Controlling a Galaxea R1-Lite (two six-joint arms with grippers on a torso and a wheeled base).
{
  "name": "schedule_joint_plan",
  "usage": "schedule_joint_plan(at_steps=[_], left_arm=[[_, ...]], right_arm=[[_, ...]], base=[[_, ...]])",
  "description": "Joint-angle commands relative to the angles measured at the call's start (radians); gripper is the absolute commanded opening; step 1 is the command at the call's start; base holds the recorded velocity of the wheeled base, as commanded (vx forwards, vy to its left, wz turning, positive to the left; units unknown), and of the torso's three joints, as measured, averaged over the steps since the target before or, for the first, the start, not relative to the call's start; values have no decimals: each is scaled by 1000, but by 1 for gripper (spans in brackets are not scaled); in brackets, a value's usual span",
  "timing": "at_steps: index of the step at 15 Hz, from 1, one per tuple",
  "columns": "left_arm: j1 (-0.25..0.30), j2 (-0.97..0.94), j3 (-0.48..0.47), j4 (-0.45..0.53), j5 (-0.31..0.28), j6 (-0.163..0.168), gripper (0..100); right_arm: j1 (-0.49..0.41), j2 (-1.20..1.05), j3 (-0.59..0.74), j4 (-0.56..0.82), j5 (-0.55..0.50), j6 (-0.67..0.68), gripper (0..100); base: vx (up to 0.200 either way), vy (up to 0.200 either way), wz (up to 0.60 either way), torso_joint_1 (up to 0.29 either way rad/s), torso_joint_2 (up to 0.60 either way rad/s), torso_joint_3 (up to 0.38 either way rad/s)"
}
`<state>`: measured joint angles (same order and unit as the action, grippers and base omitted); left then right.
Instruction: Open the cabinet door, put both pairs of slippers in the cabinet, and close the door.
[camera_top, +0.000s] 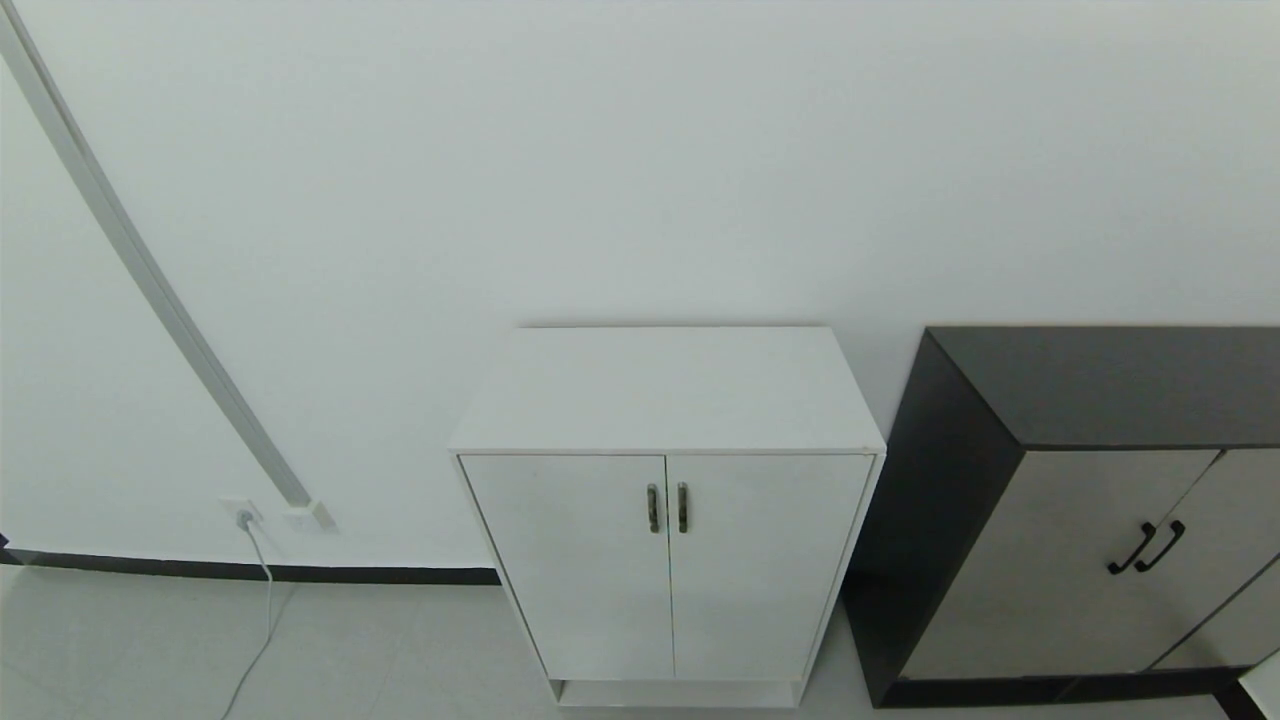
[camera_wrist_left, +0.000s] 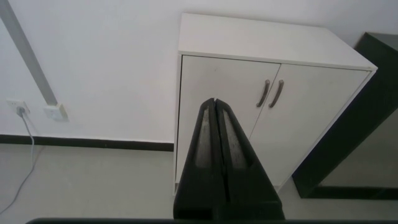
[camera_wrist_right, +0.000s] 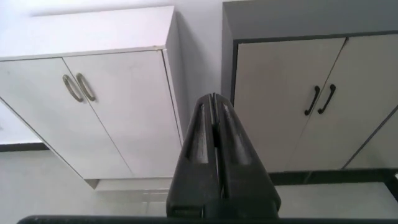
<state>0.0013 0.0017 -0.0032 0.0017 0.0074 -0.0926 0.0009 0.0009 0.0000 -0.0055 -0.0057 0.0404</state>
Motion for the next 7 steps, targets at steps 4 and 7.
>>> schedule_joint_plan(at_steps=[4,7], left_arm=[[0,1,0,0,0,2,0],[0,0,0,0,0,2,0]], right_arm=[[1,-1,0,-2,-11,12,0],[1,-1,0,-2,-8,4,0]], base=[[0,0,0,0,0,0],[0,0,0,0,0,0]])
